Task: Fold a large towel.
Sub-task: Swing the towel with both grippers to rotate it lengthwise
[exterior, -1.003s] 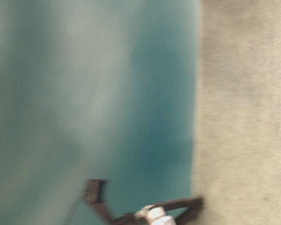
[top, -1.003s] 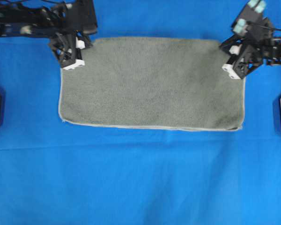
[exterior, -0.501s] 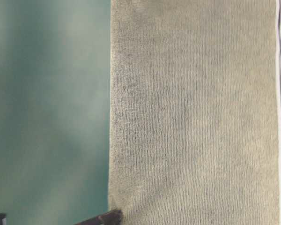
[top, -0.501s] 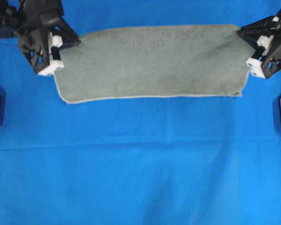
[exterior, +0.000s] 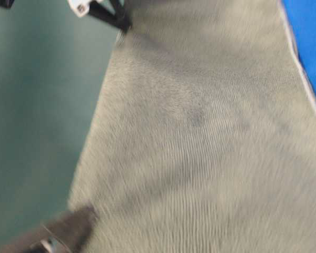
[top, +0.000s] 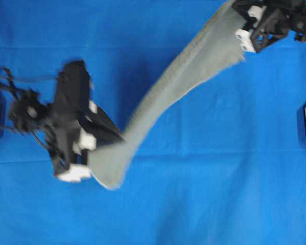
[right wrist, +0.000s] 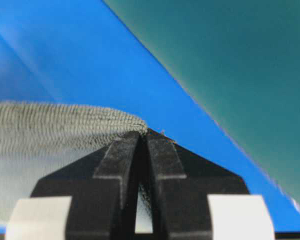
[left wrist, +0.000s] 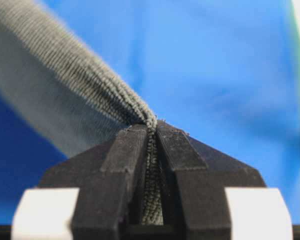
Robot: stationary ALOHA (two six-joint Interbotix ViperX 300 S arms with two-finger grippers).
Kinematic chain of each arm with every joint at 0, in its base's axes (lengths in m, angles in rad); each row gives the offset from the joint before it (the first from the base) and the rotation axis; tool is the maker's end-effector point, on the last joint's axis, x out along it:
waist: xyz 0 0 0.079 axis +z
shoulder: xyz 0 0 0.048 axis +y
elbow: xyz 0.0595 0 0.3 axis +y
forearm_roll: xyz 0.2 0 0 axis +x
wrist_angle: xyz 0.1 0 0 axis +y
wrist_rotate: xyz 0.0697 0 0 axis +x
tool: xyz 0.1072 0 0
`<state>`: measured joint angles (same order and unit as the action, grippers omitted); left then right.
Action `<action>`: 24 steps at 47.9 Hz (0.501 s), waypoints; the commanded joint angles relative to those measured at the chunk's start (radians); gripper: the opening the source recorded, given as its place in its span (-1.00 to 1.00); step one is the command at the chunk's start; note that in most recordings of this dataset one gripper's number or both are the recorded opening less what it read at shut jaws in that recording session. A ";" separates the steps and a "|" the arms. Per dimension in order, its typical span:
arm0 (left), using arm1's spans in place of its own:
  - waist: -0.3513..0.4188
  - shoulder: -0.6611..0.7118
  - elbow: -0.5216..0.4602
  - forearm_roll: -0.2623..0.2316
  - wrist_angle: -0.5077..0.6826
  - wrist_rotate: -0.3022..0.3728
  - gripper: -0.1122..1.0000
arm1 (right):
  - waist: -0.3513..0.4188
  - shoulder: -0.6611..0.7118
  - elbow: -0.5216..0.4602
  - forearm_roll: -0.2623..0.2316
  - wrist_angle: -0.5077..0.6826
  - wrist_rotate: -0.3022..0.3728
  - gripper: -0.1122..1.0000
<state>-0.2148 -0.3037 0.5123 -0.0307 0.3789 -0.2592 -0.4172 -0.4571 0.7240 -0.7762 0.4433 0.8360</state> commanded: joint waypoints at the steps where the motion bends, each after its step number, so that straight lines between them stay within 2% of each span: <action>1: -0.077 0.060 -0.098 -0.003 -0.032 -0.006 -0.74 | -0.037 0.032 -0.055 -0.015 -0.029 -0.008 -0.72; 12: -0.141 0.325 -0.414 -0.003 -0.054 -0.006 -0.74 | -0.049 0.063 -0.106 -0.032 -0.023 -0.060 -0.72; 24: -0.147 0.601 -0.773 0.000 -0.034 -0.003 -0.74 | -0.049 -0.032 -0.064 -0.031 0.060 -0.075 -0.72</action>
<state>-0.2746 0.2654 -0.1457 -0.0245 0.3513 -0.2669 -0.4203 -0.4510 0.6581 -0.7946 0.4525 0.7639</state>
